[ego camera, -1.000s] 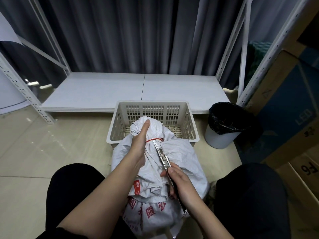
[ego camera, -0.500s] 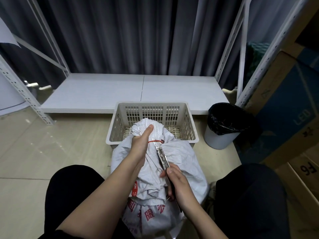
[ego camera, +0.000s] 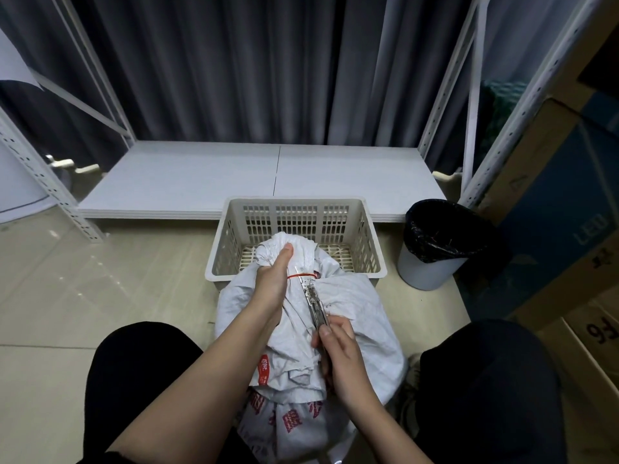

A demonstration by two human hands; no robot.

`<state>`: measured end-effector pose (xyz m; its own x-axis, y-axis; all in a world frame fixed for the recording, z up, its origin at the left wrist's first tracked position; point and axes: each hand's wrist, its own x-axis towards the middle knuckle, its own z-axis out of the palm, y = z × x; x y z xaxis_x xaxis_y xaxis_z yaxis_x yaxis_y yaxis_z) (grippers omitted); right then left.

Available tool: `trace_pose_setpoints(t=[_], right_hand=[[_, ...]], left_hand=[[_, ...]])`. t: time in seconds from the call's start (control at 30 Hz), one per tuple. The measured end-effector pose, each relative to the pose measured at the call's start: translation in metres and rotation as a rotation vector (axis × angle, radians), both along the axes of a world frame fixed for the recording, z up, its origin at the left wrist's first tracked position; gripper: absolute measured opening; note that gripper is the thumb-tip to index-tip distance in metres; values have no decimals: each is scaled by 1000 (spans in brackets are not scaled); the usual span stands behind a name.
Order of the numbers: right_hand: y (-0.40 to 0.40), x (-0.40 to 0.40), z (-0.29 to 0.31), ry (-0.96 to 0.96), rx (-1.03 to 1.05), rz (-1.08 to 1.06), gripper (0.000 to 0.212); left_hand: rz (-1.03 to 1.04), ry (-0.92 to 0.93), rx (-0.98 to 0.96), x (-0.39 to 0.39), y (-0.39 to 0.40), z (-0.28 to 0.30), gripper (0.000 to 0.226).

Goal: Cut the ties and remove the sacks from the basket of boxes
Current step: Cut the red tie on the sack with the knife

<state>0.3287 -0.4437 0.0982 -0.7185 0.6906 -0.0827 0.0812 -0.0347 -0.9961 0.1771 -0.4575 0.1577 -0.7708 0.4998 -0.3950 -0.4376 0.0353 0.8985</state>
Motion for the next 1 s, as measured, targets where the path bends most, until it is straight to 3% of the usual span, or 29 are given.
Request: trace_pose_setpoints(t=[0.3, 0.43, 0.6, 0.67, 0.8, 1.0], right_hand=[[-3, 0, 1, 45, -80, -35, 26], [-1, -4, 5, -57, 13, -49, 28], [-2, -5, 14, -194, 170, -67, 15], [0, -7, 21, -198, 244, -94, 30], [4, -8, 29, -291, 361, -108, 38], [6, -18, 52, -368, 287, -183, 42]], left_hand=[[59, -14, -44, 3, 3, 2, 49], [97, 39, -112, 9, 5, 5, 52], [86, 53, -152, 13, 7, 4, 46], [85, 55, -163, 14, 6, 6, 40], [95, 54, -172, 15, 6, 9, 35], [107, 83, -177, 16, 10, 5, 36]])
